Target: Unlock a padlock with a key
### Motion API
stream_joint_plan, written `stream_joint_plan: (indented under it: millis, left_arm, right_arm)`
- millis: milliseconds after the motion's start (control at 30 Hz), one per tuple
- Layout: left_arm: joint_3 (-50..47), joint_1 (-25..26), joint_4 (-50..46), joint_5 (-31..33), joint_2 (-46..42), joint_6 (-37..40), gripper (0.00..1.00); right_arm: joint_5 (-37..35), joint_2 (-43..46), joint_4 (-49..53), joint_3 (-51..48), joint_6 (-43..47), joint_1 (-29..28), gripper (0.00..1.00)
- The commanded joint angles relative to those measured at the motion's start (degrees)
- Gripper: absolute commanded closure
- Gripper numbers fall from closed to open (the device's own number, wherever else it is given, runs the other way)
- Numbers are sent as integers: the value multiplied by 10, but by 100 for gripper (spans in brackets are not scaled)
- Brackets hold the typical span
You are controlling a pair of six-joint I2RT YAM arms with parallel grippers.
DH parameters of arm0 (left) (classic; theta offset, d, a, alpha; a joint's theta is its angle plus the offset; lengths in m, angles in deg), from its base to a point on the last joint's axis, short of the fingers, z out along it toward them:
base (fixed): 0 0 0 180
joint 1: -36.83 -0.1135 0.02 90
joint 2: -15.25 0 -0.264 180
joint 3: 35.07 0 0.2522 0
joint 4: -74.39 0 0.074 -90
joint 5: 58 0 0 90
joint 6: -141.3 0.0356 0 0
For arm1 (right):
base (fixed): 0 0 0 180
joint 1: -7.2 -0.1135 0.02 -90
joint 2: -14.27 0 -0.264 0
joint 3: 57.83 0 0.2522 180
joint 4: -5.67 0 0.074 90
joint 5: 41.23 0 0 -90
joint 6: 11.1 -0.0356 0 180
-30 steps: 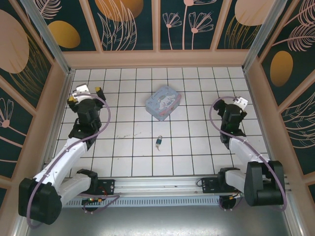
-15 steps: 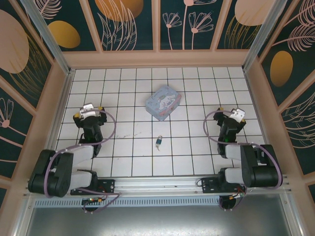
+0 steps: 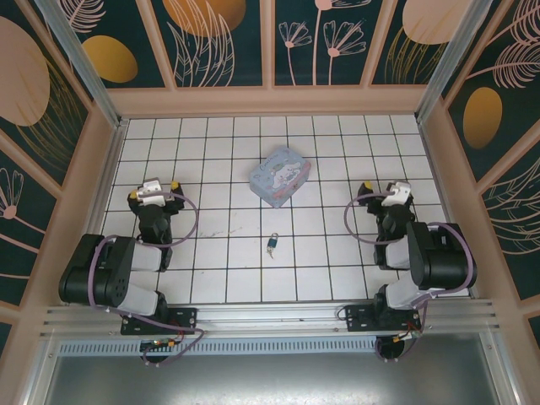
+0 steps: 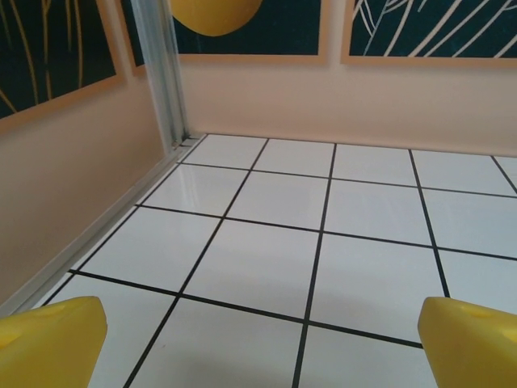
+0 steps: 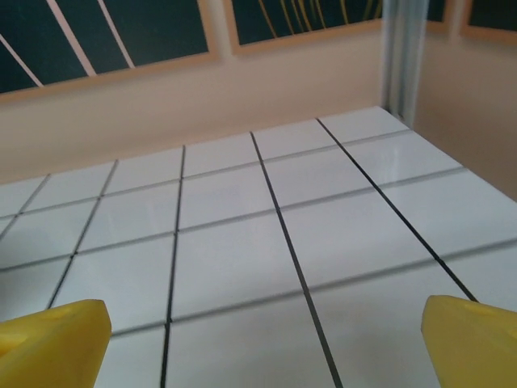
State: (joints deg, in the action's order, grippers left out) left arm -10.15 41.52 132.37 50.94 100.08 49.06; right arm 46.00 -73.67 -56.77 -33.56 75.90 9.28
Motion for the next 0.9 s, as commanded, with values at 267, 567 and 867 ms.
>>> stream_joint_plan:
  millis: [267, 567, 867]
  left_arm:
    - [29, -42, 4, -103, 26, -26, 1]
    - [22, -42, 16, -103, 23, -24, 1]
    - [22, -43, 16, -103, 23, -24, 1]
  right_arm:
    - [49, -3, 46, 28, 10, 10, 1]
    - [12, -3, 45, 28, 17, -5, 1]
    - [16, -3, 50, 31, 18, -2, 1]
